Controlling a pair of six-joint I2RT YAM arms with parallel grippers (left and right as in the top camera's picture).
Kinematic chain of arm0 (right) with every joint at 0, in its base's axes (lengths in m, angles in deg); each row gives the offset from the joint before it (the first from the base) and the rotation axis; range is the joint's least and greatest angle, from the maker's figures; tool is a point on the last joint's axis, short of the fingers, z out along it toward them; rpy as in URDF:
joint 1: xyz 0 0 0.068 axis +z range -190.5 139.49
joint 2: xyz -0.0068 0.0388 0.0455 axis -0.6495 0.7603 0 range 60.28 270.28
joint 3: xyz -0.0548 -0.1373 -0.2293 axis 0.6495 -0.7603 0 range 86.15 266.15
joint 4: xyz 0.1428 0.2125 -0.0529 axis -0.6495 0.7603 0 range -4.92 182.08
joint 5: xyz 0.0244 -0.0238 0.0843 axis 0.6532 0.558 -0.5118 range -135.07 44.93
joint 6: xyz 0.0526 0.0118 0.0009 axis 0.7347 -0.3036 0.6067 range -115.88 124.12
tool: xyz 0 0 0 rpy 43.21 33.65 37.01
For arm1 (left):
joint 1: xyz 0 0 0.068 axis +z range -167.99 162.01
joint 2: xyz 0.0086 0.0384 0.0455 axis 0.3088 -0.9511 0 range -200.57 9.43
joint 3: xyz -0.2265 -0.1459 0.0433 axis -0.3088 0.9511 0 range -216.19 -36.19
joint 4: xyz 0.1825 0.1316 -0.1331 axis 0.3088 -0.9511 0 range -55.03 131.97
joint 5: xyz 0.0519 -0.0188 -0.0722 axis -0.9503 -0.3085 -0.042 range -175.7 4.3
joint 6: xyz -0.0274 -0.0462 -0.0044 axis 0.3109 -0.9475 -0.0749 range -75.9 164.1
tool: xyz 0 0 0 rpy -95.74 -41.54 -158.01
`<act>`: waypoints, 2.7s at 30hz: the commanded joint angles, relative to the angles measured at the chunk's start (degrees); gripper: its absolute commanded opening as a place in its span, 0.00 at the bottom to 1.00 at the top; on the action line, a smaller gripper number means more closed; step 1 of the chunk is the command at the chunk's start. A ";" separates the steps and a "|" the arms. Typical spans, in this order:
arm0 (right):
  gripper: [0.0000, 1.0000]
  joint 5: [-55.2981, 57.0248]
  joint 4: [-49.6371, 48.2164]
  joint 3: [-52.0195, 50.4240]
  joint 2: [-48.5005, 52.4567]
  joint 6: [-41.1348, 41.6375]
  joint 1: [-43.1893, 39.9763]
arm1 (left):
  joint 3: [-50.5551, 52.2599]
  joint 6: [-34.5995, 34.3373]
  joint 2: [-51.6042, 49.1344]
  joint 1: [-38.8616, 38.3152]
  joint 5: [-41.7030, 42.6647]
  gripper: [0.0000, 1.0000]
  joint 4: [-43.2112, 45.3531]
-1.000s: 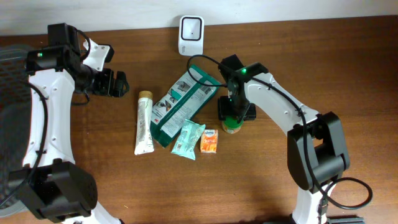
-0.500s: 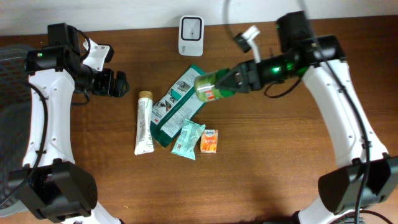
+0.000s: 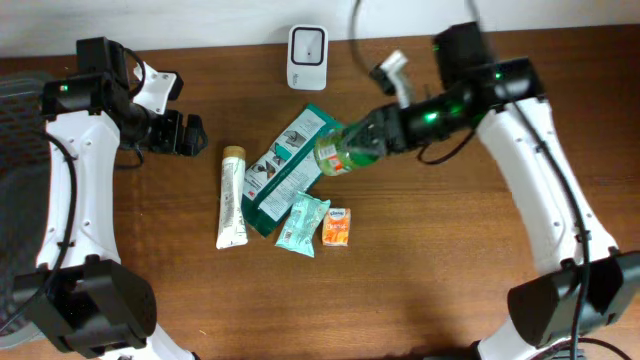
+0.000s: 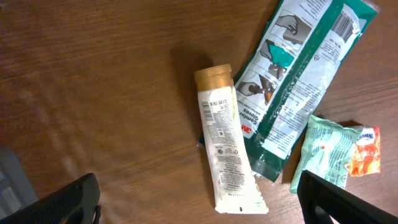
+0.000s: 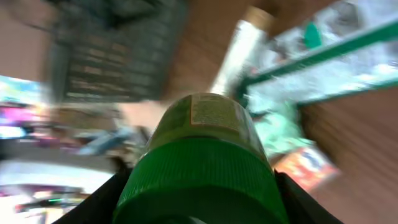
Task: Scan the item barcode
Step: 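Lift the jar to the scanner, then carry it to the right side, then release the jar at the right and reach the right gripper to the wipes pack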
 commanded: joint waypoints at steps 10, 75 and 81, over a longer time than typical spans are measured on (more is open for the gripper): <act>0.46 57.27 -58.62 0.26 17.27 -28.61 13.05 | -0.72 0.85 1.22 0.42 0.83 0.99 -0.07; 0.84 21.59 -17.05 -16.52 5.11 11.74 -2.12 | -0.72 0.85 1.22 0.42 0.83 0.99 -0.07; 0.77 22.25 -27.69 -16.98 10.34 11.08 8.61 | -0.72 0.85 1.22 0.42 0.83 0.99 -0.07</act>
